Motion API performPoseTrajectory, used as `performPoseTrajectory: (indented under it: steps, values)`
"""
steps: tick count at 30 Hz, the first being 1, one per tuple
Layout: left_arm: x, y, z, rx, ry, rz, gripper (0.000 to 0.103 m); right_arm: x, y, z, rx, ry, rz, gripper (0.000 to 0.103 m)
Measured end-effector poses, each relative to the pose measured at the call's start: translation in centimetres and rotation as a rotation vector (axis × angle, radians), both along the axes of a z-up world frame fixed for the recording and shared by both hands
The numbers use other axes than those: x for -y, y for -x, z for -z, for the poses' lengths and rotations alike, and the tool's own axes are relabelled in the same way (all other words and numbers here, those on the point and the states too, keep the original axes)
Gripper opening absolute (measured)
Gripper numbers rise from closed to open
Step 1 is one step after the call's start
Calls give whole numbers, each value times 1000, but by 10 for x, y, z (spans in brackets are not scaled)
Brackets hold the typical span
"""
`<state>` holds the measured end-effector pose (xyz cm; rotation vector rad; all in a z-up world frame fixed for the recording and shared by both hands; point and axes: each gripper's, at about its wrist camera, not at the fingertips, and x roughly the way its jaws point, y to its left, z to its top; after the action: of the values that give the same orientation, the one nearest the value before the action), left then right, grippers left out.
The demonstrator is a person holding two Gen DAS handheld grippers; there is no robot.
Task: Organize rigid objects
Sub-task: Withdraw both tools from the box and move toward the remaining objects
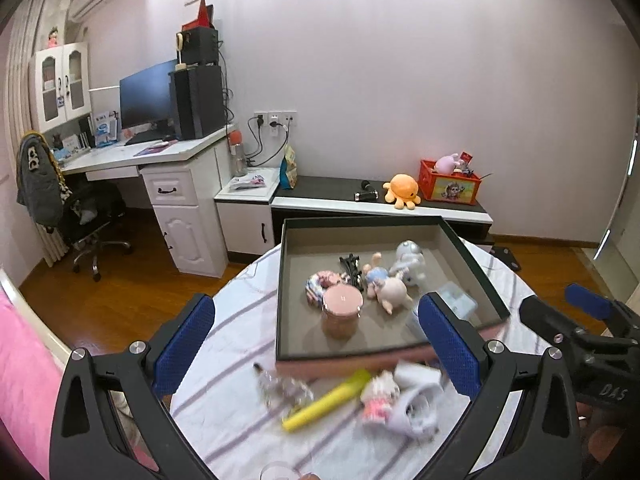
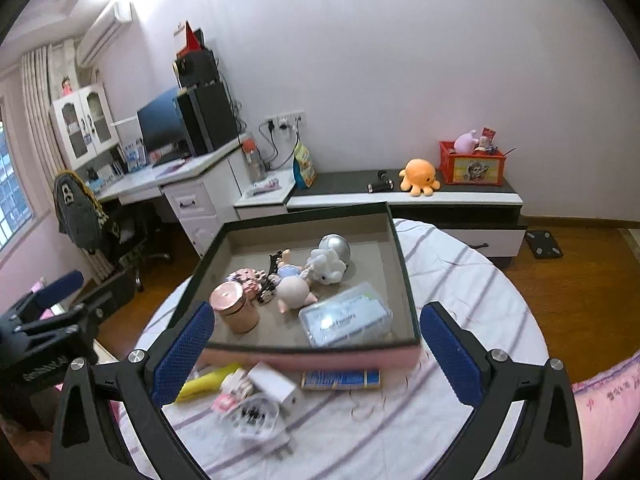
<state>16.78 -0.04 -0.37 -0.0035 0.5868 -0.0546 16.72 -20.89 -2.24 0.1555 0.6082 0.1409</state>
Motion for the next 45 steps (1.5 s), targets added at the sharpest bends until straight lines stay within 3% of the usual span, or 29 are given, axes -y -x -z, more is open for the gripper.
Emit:
performPoseTrajectory:
  steps: [10, 18, 45]
  values:
    - [-1, 66, -7, 40, 4, -22, 103, 0, 69, -14, 68, 27, 42, 103]
    - [-4, 105, 6, 32, 8, -38, 103, -10, 101, -18, 88, 75, 47, 103]
    - [-11, 106, 24, -18, 16, -59, 103, -16, 99, -5, 52, 83, 36, 103]
